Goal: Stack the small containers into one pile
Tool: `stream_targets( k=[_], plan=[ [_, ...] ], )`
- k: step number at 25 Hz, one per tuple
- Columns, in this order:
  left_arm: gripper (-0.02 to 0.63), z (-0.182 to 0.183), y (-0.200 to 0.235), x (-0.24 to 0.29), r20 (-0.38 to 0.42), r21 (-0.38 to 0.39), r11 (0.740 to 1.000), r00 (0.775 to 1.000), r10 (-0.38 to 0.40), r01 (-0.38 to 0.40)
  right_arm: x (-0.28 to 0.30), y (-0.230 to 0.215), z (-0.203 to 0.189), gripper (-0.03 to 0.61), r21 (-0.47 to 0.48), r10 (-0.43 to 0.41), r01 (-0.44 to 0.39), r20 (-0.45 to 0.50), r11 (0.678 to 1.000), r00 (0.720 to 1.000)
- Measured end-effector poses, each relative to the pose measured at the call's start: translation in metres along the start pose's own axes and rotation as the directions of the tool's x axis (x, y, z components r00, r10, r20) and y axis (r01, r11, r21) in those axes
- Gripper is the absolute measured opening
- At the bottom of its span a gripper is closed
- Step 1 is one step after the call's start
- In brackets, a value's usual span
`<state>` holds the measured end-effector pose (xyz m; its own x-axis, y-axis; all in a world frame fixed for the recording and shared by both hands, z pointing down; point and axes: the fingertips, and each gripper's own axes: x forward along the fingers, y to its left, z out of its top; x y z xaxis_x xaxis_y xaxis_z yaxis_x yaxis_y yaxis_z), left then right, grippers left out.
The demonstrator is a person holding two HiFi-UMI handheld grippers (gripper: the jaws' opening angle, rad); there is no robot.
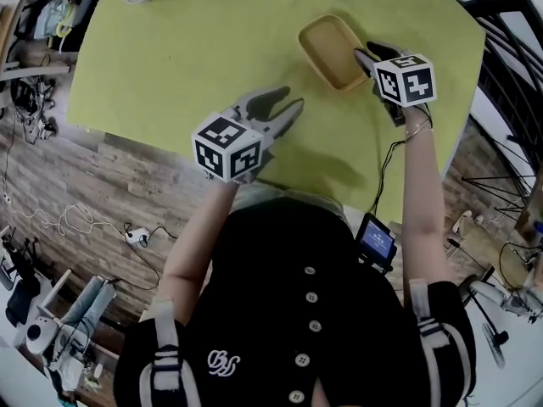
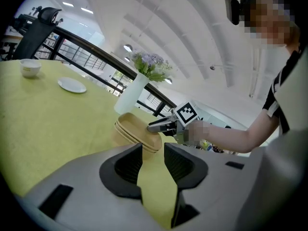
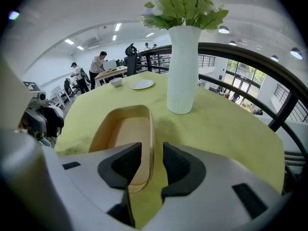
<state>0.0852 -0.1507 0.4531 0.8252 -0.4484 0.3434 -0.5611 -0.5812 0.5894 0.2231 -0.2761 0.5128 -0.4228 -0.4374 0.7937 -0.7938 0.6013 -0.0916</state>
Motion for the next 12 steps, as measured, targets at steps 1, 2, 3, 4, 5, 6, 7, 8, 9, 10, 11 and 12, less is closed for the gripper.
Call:
stream_targets(
  k=[1,2,3,4,5,6,7,8,9,10,11,12],
  plan=[
    [0.138,0.000,0.001,-0.002,0.000,0.002,1.000,1.000,-0.001,0.001,-0.002,0.001,0.001,0.153,0.005,-0.005,0.005,0.012,1.000,1.000],
    [0.138,0.001,0.001,-0.003,-0.001,0.005,1.000,1.000,-0.003,0.003,-0.004,0.003,0.001,0.153,0.015,-0.006,0.006,0.025,1.000,1.000],
    [0.138,0.001,0.000,-0.004,-0.002,0.009,1.000,1.000,-0.005,0.005,-0.006,0.005,0.000,0.153,0.027,-0.006,0.005,0.039,1.000,0.999],
    [0.138,0.002,-0.001,-0.005,-0.002,0.015,1.000,1.000,-0.009,0.009,-0.008,0.006,0.000,0.153,0.035,-0.005,0.004,0.051,0.999,0.999],
    [0.138,0.003,-0.002,-0.006,-0.003,0.021,1.000,1.000,-0.014,0.014,-0.011,0.008,0.000,0.153,0.038,-0.006,0.003,0.060,0.999,0.998],
    [0.138,0.004,-0.003,-0.007,-0.005,0.027,0.999,1.000,-0.020,0.020,-0.014,0.011,0.000,0.153,0.036,-0.007,0.005,0.068,0.999,0.998],
    [0.138,0.005,-0.004,-0.009,-0.008,0.034,0.999,1.000,-0.026,0.026,-0.017,0.013,0.000,0.153,0.032,-0.010,0.008,0.076,0.999,0.997],
    [0.138,0.006,-0.004,-0.011,-0.011,0.040,0.999,0.999,-0.031,0.032,-0.021,0.016,0.002,0.153,0.030,-0.014,0.011,0.084,0.999,0.996],
    [0.138,0.006,-0.004,-0.013,-0.013,0.043,0.998,0.999,-0.036,0.037,-0.025,0.018,0.005,0.153,0.031,-0.017,0.014,0.095,0.999,0.995],
    [0.138,0.007,-0.004,-0.015,-0.015,0.046,0.998,0.999,-0.041,0.042,-0.029,0.019,0.008,0.155,0.033,-0.020,0.017,0.107,0.999,0.994],
    [0.138,0.007,-0.004,-0.016,-0.017,0.048,0.998,0.999,-0.047,0.048,-0.033,0.021,0.011,0.155,0.034,-0.022,0.018,0.120,0.999,0.992],
    [0.138,0.008,-0.004,-0.016,-0.020,0.051,0.997,0.998,-0.053,0.054,-0.037,0.022,0.014,0.155,0.032,-0.025,0.021,0.135,0.999,0.990]
  ],
)
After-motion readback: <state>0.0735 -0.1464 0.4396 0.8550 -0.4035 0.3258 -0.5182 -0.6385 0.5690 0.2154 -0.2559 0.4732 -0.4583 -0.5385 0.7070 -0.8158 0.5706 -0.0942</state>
